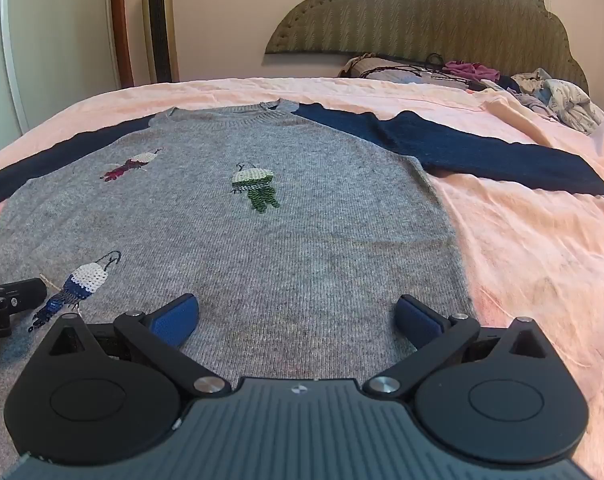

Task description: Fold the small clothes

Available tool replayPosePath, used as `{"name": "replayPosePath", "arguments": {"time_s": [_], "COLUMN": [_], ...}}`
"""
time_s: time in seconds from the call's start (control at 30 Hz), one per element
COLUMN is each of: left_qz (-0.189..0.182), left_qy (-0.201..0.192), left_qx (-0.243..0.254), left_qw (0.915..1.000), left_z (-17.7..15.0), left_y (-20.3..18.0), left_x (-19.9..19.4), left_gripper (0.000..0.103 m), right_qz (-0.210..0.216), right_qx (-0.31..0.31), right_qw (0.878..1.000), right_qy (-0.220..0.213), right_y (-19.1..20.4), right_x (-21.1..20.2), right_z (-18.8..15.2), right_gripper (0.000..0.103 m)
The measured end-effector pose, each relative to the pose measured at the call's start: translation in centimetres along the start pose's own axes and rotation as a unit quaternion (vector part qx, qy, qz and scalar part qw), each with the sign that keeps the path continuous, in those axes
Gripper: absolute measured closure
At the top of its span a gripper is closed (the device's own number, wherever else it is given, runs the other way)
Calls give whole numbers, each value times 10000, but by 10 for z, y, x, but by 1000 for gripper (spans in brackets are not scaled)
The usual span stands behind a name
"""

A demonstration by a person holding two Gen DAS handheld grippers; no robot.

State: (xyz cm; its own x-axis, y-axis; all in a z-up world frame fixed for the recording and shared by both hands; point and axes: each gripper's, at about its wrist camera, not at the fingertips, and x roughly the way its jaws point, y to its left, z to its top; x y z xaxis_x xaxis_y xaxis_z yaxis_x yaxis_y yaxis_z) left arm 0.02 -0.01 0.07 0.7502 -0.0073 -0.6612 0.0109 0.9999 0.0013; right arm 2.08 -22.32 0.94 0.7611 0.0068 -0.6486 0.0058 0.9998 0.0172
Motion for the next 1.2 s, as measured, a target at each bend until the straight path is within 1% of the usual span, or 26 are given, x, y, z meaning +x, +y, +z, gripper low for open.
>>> {"name": "replayPosePath", "arguments": {"time_s": [1.2], "left_qz": [61], "left_qy": [-33], "left_qx": [45], "left_qw": [10000], "left_z": [0], "left_y": [-2], "left_x": [0], "left_gripper": [0], "right_qz": [-1], "right_qx": [0], "right_qw": [10000], "right_qy": [-9], "right_y": [0], "right_x": [-2], "right_z": [-1], "right_gripper": [0]}}
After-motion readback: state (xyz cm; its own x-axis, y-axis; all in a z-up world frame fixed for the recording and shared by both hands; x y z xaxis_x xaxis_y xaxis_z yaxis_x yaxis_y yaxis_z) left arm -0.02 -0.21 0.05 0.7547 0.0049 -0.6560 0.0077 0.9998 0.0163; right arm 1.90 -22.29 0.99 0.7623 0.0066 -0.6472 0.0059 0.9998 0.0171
